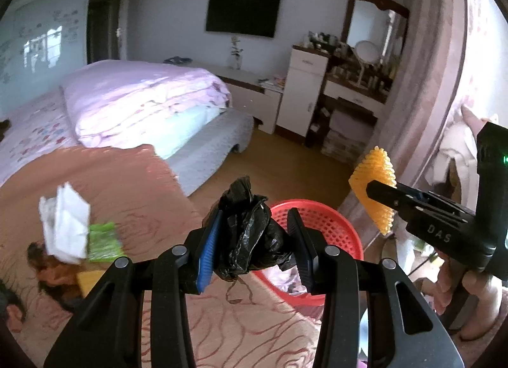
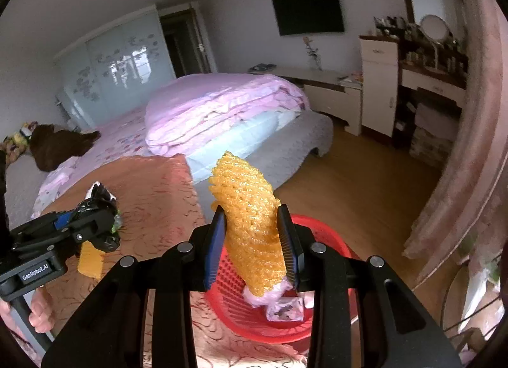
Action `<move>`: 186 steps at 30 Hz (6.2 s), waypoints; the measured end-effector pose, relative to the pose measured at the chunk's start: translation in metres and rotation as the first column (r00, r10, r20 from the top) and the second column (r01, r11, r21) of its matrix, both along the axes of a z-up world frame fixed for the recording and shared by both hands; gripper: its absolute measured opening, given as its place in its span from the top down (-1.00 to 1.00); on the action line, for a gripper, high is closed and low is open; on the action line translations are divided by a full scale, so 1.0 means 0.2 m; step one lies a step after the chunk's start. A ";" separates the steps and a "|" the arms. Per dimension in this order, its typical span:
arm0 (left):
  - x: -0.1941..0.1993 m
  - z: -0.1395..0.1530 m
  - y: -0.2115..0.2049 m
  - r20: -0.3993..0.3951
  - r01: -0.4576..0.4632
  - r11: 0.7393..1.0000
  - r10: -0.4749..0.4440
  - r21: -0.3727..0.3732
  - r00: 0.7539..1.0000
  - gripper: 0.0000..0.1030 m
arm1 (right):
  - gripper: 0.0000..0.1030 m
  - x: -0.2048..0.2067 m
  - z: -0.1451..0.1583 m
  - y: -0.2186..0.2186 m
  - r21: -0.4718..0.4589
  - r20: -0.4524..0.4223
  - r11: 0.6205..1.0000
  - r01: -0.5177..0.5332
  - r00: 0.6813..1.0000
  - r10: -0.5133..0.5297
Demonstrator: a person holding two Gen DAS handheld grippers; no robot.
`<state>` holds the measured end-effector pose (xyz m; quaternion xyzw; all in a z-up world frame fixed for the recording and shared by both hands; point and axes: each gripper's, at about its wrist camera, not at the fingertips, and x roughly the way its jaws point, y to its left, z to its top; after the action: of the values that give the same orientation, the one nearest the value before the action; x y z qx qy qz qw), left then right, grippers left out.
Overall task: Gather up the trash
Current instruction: 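Carry the black bag and yellow foam net in both tools over the red basket, then open the left tool to drop the black bag into the basket, then open the right tool to drop the yellow foam net into the basket, then move both open tools from the basket back over the bedspread, then grasp the brown-and-black cloth bundle with the left tool, then grasp the second yellow foam mesh net with the right tool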
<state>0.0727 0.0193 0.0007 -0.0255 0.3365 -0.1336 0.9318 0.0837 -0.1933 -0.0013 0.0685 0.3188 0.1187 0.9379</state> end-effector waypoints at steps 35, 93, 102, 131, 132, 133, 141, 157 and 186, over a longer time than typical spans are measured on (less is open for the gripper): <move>0.20 -0.40 -0.35 -0.204 0.151 0.988 -0.144 0.020 0.968 -0.22 | 0.33 0.17 -0.33 -0.17 0.021 -0.218 0.995 0.095 0.972 -0.088; -0.22 -0.18 0.77 -0.056 -0.391 0.920 0.391 0.008 0.919 -0.38 | -0.27 -0.11 -0.18 0.52 0.026 -0.111 0.979 -0.203 0.973 0.204; -0.17 -0.24 0.95 -0.102 -0.418 0.908 0.417 0.013 0.903 -0.38 | -0.27 -0.13 -0.21 0.57 0.018 -0.128 0.974 -0.224 0.966 0.224; -0.28 -0.34 0.98 -0.099 -0.469 0.879 0.476 0.086 0.874 0.14 | -0.27 -0.18 -0.30 0.75 -0.019 -0.165 0.952 -0.305 0.940 0.298; -0.28 -0.34 0.98 -0.098 -0.471 0.878 0.478 0.086 0.873 0.14 | -0.27 -0.19 -0.30 0.76 -0.024 -0.166 0.950 -0.310 0.939 0.302; -0.29 -0.33 0.99 -0.096 -0.474 0.876 0.481 0.087 0.871 0.14 | -0.27 -0.19 -0.31 0.77 -0.029 -0.165 0.949 -0.315 0.937 0.307; -0.34 -0.34 1.01 -0.088 -0.494 0.866 0.500 0.078 0.862 0.13 | -0.27 -0.18 -0.33 0.94 -0.094 -0.163 0.922 -0.377 0.919 0.359; -0.43 -0.34 1.13 -0.101 -0.539 0.842 0.539 0.028 0.836 0.13 | -0.16 -0.10 -0.29 1.40 -0.127 -0.155 0.835 -0.536 0.842 0.517; -0.44 -0.33 1.10 -0.079 -0.519 0.854 0.521 0.042 0.850 0.14 | 0.55 -0.08 -0.30 1.25 -0.075 -0.152 0.876 -0.477 0.873 0.463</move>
<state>-0.0144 0.2391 -0.0654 -0.1127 0.3588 0.1276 0.9178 0.0672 0.0576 -0.0621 -0.0555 0.3922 0.3206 0.8604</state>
